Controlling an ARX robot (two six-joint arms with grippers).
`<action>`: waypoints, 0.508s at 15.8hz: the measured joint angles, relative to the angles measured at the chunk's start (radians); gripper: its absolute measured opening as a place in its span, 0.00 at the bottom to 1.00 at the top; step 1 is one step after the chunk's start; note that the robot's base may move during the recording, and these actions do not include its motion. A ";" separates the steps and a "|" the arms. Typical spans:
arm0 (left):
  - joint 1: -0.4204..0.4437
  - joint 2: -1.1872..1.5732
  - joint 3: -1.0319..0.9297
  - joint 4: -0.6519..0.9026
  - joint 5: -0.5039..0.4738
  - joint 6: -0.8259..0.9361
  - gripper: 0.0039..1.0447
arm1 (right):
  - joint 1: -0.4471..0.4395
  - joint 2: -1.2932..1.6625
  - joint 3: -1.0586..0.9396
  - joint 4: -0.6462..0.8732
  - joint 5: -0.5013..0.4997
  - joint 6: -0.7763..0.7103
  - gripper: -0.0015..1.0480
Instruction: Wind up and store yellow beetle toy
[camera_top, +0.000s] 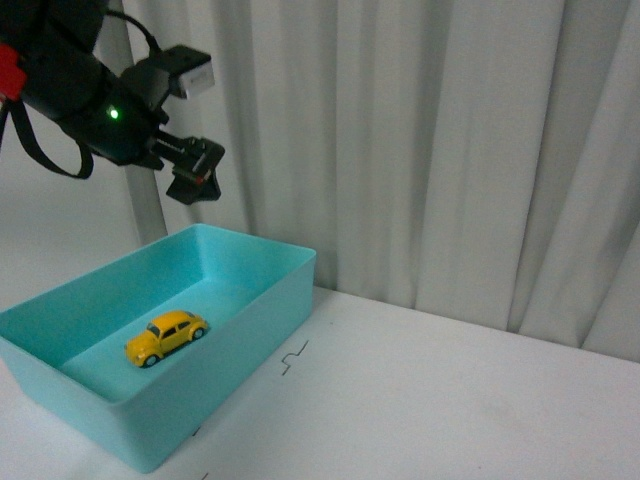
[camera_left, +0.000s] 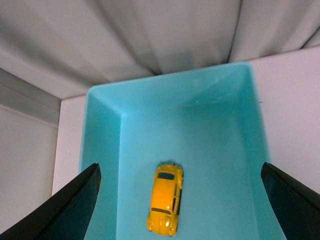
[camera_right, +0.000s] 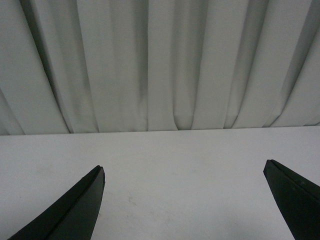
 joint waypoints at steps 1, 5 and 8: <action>-0.006 -0.079 -0.027 -0.014 0.034 -0.011 0.94 | 0.000 0.000 0.000 0.000 0.000 0.000 0.94; -0.084 -0.507 -0.416 0.530 0.140 -0.295 0.68 | 0.000 0.000 0.000 -0.001 0.000 0.000 0.94; -0.169 -0.668 -0.774 0.750 0.051 -0.425 0.21 | 0.000 0.000 0.000 0.000 0.000 0.000 0.94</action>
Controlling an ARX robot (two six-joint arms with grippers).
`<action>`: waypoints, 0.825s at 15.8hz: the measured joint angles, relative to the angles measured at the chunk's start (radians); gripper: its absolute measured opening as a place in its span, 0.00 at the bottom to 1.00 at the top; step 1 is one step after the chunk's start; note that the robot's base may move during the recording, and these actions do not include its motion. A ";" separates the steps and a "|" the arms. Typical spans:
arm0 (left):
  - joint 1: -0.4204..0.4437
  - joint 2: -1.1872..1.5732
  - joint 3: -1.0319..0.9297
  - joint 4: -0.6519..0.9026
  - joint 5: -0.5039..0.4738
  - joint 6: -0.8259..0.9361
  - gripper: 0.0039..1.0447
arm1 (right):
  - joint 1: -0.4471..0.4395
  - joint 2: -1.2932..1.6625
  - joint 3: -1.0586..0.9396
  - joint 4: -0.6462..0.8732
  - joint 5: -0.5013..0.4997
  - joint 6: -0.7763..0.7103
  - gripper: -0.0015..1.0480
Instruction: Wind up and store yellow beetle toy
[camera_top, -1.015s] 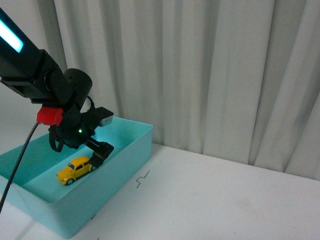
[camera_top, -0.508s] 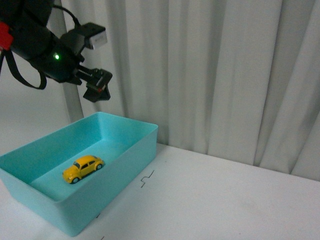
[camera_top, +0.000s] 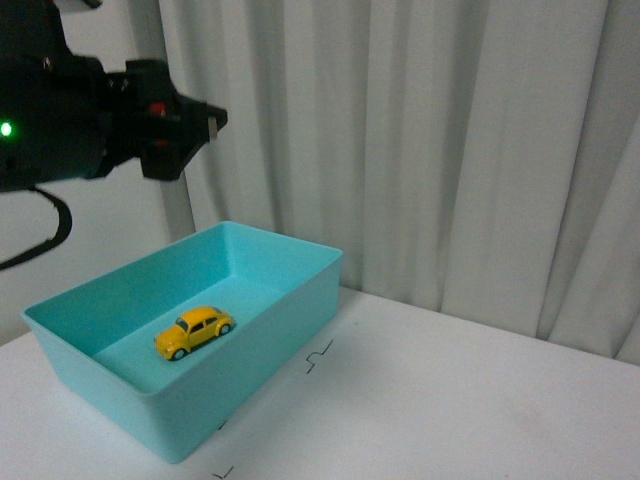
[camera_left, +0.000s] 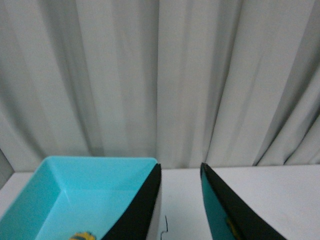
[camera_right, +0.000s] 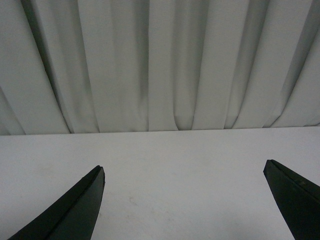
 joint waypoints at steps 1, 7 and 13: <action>-0.022 -0.048 -0.056 0.020 -0.019 -0.010 0.07 | 0.000 0.000 0.000 0.000 0.000 0.000 0.94; -0.143 -0.230 -0.231 0.019 -0.145 -0.017 0.01 | 0.000 0.000 0.000 0.000 0.000 0.000 0.94; -0.159 -0.374 -0.312 -0.048 -0.159 -0.017 0.01 | 0.000 0.000 0.000 0.000 0.000 0.000 0.94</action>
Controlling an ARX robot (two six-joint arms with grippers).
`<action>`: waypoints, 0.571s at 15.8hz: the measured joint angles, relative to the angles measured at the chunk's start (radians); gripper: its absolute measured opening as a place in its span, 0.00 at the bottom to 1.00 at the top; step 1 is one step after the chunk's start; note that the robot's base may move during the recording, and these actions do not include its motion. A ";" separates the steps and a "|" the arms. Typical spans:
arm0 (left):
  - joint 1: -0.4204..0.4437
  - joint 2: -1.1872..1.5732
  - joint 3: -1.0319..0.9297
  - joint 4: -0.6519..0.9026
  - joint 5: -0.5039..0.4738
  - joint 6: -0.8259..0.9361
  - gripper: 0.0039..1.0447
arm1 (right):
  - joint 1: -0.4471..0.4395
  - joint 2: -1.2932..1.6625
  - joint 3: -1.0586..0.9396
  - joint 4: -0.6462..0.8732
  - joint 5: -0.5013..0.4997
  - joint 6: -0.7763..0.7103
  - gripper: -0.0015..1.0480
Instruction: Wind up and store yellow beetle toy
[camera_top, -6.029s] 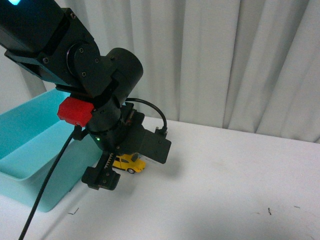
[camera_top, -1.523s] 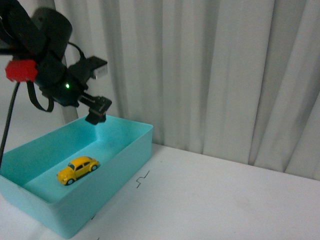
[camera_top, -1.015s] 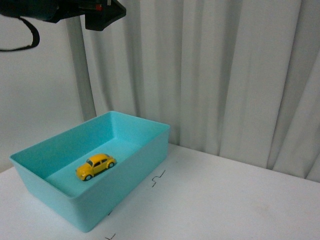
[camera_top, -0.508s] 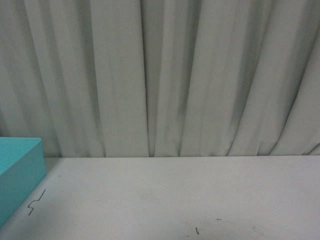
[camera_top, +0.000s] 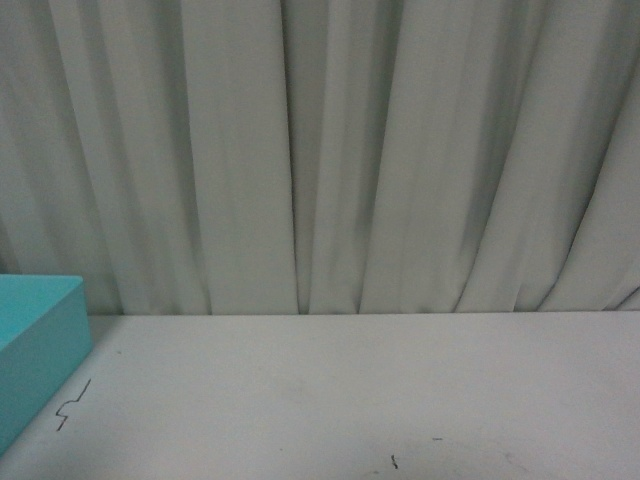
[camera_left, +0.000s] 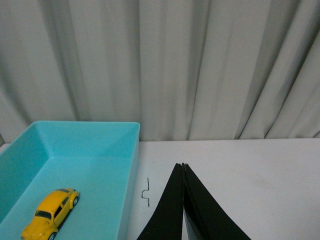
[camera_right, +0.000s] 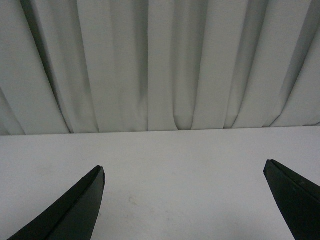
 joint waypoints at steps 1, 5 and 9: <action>0.000 -0.032 -0.013 -0.021 0.000 0.000 0.01 | 0.000 0.000 0.000 0.000 0.000 0.000 0.94; 0.000 -0.139 -0.041 -0.096 0.000 0.000 0.01 | 0.000 0.000 0.000 0.000 0.000 0.000 0.94; 0.000 -0.223 -0.073 -0.139 0.000 0.000 0.01 | 0.000 0.000 0.000 0.000 0.000 0.000 0.94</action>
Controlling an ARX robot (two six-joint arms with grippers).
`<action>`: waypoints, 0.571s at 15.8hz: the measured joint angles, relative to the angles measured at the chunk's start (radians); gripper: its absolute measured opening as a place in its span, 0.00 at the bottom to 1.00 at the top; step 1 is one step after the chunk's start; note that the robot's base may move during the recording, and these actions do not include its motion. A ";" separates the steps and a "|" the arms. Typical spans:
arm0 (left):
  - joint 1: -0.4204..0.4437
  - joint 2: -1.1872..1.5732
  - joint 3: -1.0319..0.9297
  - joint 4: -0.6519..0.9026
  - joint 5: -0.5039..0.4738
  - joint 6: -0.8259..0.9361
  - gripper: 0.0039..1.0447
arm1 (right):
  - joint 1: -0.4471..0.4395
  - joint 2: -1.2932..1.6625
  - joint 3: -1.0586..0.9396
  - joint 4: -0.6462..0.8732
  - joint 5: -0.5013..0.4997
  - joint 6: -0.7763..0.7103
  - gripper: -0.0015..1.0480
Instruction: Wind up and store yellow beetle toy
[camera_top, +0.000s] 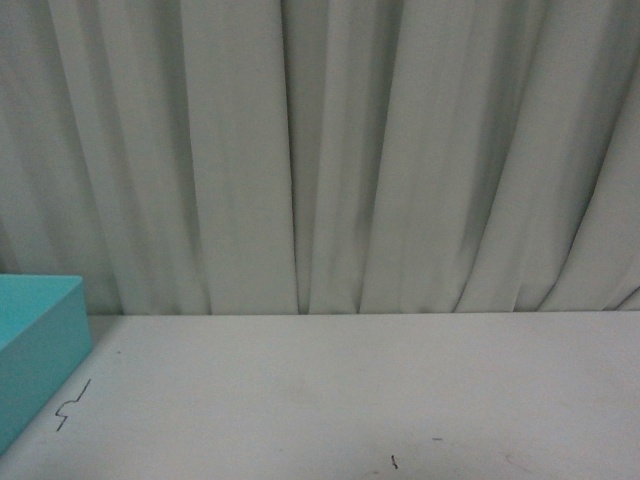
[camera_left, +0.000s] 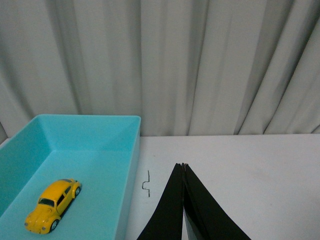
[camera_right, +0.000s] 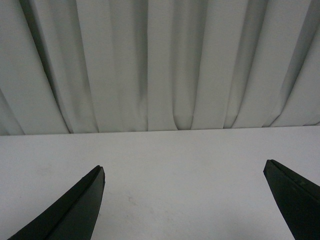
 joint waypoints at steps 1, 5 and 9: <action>0.000 -0.019 0.000 -0.009 0.000 0.000 0.01 | 0.000 0.000 0.000 0.000 0.000 0.000 0.94; 0.000 -0.085 0.000 -0.082 0.000 0.000 0.01 | 0.000 0.000 0.000 0.000 0.000 0.000 0.94; 0.000 -0.149 0.000 -0.143 0.000 0.000 0.01 | 0.000 0.000 0.000 0.000 0.000 0.000 0.94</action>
